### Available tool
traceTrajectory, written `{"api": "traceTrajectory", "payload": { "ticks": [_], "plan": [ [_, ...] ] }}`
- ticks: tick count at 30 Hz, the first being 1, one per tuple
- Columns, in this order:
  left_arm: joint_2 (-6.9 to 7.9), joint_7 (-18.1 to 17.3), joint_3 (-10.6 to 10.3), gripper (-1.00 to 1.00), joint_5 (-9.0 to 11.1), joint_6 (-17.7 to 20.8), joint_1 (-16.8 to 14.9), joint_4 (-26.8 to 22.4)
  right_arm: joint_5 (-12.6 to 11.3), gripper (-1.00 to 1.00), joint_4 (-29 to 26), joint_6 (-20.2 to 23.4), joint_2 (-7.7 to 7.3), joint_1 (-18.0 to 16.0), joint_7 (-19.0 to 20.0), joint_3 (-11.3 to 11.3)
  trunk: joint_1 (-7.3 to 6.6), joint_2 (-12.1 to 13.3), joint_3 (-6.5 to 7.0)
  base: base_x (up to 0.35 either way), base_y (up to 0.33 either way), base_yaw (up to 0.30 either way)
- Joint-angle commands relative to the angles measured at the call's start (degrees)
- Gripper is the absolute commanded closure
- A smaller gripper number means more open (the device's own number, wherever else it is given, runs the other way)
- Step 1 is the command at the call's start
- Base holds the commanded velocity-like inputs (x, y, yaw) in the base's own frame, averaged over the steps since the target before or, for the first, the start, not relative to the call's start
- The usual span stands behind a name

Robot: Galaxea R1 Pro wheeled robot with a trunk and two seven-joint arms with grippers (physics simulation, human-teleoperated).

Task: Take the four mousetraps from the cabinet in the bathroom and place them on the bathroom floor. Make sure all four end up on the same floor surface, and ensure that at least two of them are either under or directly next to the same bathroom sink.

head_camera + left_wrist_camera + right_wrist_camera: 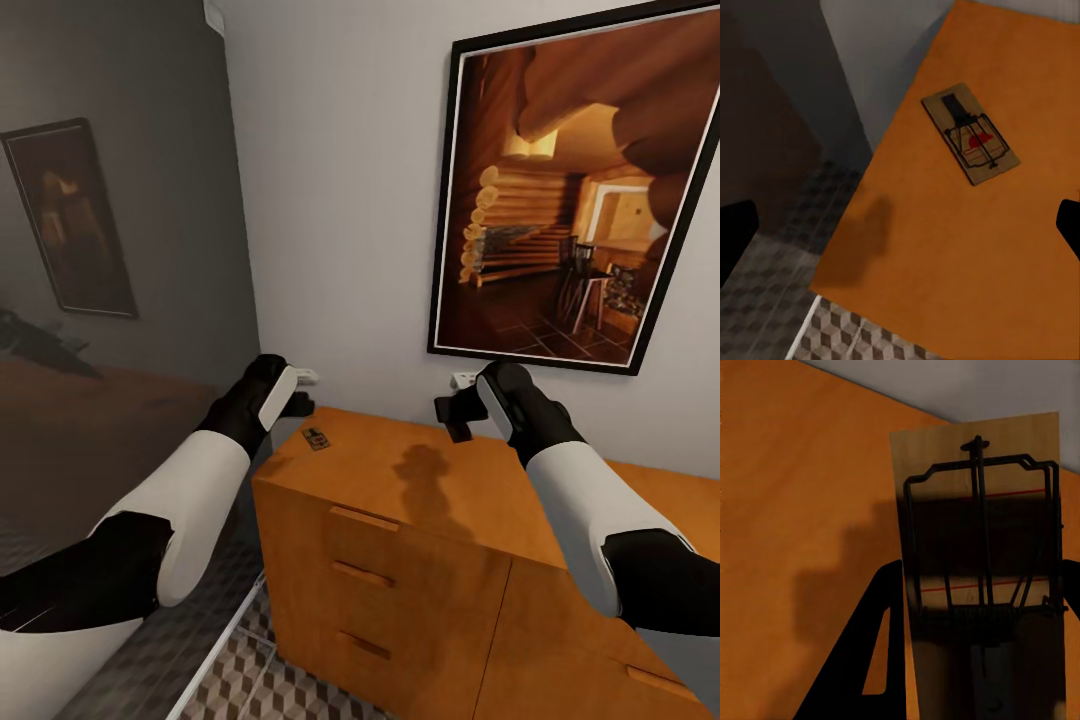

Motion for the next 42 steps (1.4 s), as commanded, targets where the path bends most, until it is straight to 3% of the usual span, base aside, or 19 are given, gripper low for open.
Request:
{"api": "traceTrajectory", "payload": {
  "ticks": [1,14,16,17,21,42],
  "plan": [
    [0.0,0.96,-0.13,-1.0,0.66,-0.29,-0.05,0.0,-0.61,1.0,-0.06,0.21,-0.09,-0.05,-0.17,0.28,0.0,-0.04,-0.07,0.0,0.0,0.0],
    [0.0,2.42,-0.03,-1.0,1.52,-1.97,-0.05,0.37,-0.61,1.0,-0.06,0.21,-0.03,-0.05,-0.17,0.28,0.0,-0.04,-0.07,0.0,0.0,0.0],
    [0.0,2.46,-0.03,-1.0,2.4,-2.02,-0.05,0.38,-0.59,1.0,-0.06,0.21,-0.01,-0.05,-0.17,0.28,0.0,-0.04,-0.07,0.0,-0.038,0.0],
    [0.0,2.48,-0.04,-1.0,4.49,-2.11,-0.05,0.4,-0.48,1.0,-0.06,0.21,0.0,-0.05,-0.17,0.28,0.0,-0.04,-0.07,0.0,-0.215,0.0],
    [0.0,2.49,-0.05,-1.0,5.6,-2.13,-0.05,0.4,-0.45,1.0,-0.06,0.21,0.0,-0.05,-0.17,0.28,0.0,-0.04,-0.07,0.0,-0.178,0.0],
    [0.0,2.49,-0.14,-1.0,6.26,-2.22,-0.05,0.57,-0.78,1.0,0.36,0.21,1.24,-0.05,-0.05,0.3,0.0,-0.04,-0.07,0.0,-0.016,0.065]
  ]
}}
